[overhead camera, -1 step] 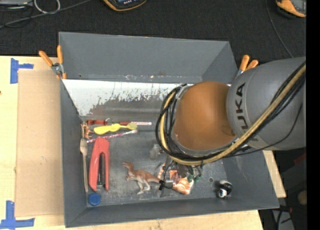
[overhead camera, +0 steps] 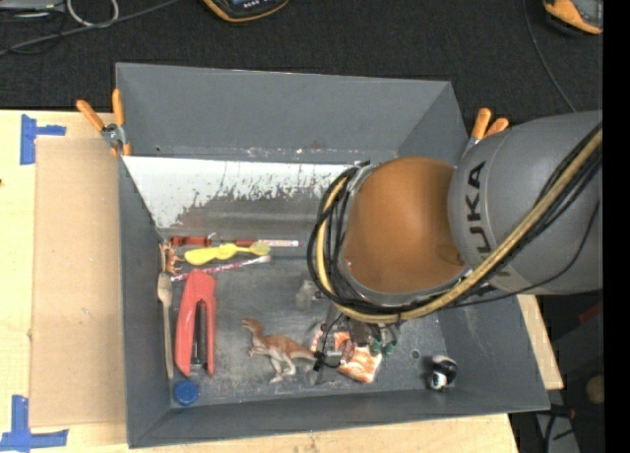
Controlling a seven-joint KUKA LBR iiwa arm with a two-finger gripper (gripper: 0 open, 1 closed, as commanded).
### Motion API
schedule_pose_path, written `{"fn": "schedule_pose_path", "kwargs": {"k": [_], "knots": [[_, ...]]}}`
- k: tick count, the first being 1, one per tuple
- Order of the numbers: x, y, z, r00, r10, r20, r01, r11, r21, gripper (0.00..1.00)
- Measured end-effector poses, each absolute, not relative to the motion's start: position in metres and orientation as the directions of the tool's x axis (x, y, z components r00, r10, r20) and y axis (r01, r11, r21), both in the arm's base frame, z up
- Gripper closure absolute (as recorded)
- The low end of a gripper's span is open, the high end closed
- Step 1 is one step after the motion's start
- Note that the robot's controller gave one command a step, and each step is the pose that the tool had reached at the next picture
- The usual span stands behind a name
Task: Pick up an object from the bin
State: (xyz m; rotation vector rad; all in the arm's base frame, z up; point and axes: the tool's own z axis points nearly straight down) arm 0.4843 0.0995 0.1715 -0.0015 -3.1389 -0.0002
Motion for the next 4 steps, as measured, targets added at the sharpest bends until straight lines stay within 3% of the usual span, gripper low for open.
{"fn": "schedule_pose_path", "kwargs": {"k": [1,2,3,4], "knots": [[0.486,0.09,0.135,-0.995,-0.103,-0.002,-0.103,0.995,0.001,0.0],[0.483,0.085,0.112,-0.991,-0.136,0.012,-0.136,0.991,0.0,0.0],[0.479,0.071,0.134,-0.998,0.061,0.007,0.061,0.998,-0.001,0.0],[0.48,0.071,0.111,-1.0,-0.026,0.011,-0.026,1.0,0.0,0.0]]}}
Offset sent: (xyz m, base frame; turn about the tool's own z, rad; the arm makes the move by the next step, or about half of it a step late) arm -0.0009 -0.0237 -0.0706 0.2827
